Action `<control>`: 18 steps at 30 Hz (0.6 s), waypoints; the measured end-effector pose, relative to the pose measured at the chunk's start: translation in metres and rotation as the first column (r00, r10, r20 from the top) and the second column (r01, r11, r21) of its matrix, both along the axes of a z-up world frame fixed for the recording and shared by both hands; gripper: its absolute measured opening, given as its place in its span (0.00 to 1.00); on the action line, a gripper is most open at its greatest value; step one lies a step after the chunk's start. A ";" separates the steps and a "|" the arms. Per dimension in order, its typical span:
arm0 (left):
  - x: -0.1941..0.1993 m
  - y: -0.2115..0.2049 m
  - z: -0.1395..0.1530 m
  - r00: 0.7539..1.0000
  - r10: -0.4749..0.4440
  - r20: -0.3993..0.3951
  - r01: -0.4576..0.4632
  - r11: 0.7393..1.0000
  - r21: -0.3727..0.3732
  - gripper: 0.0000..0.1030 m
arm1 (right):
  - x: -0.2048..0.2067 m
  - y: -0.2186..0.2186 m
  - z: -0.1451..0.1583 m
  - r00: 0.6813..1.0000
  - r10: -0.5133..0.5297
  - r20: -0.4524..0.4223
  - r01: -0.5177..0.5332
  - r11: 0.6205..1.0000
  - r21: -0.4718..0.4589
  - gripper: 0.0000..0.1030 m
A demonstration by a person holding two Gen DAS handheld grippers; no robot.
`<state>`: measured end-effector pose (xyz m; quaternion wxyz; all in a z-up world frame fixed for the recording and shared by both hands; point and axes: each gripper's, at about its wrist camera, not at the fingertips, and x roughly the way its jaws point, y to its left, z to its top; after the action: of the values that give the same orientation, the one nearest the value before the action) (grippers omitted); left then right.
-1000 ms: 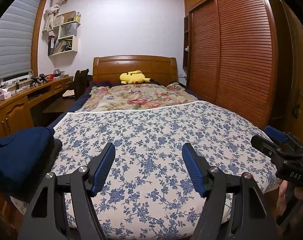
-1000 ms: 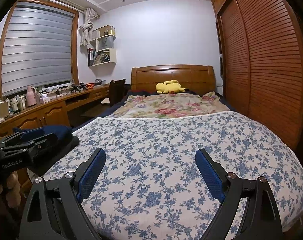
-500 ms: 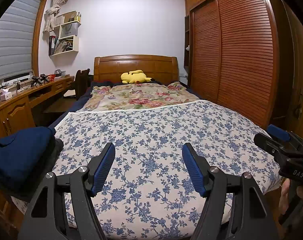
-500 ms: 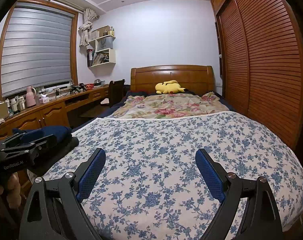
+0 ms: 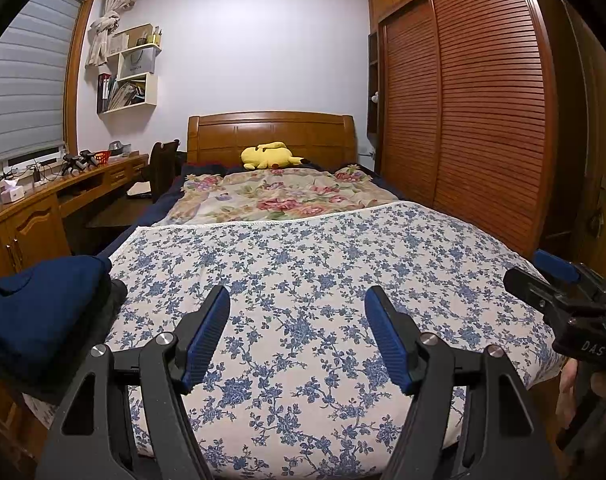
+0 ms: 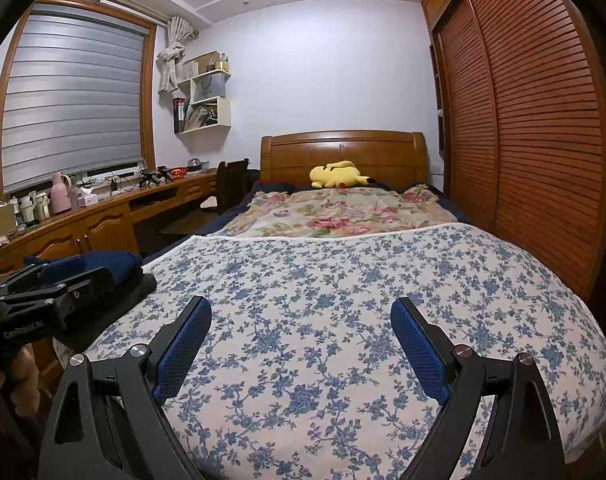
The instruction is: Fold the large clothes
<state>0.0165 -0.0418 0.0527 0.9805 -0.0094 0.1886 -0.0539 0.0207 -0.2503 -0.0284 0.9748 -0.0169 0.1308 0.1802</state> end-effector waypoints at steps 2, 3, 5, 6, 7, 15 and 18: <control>0.000 0.000 0.000 1.000 0.000 0.001 0.000 1.000 -0.001 0.69 | 0.000 0.000 0.000 1.000 0.000 0.001 0.000 1.000 0.000 0.89; -0.001 0.000 0.001 1.000 0.001 0.002 -0.001 1.000 0.000 0.69 | 0.000 0.000 0.000 1.000 0.000 0.001 0.000 1.000 0.000 0.89; -0.002 0.000 0.002 1.000 0.002 0.006 -0.002 1.000 0.000 0.69 | 0.000 0.001 0.000 1.000 0.000 0.000 0.000 1.000 0.000 0.89; -0.003 0.000 0.003 1.000 0.003 0.007 -0.003 1.000 0.000 0.69 | 0.000 0.001 -0.001 1.000 -0.001 0.000 0.001 1.000 0.000 0.89; -0.003 0.000 0.003 1.000 0.003 0.008 -0.003 1.000 0.000 0.69 | 0.000 0.001 -0.001 1.000 -0.001 -0.001 0.001 1.000 0.000 0.89; -0.005 -0.001 0.006 1.000 0.005 0.013 -0.005 1.000 0.004 0.70 | 0.001 0.001 -0.001 1.000 0.003 0.001 -0.003 1.000 0.000 0.89; -0.005 -0.001 0.006 1.000 0.005 0.013 -0.005 1.000 0.003 0.70 | 0.000 0.001 -0.002 1.000 0.003 0.000 -0.003 1.000 0.000 0.89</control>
<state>0.0114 -0.0430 0.0587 0.9818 -0.0078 0.1825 -0.0513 0.0210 -0.2497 -0.0300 0.9745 -0.0169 0.1305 0.1816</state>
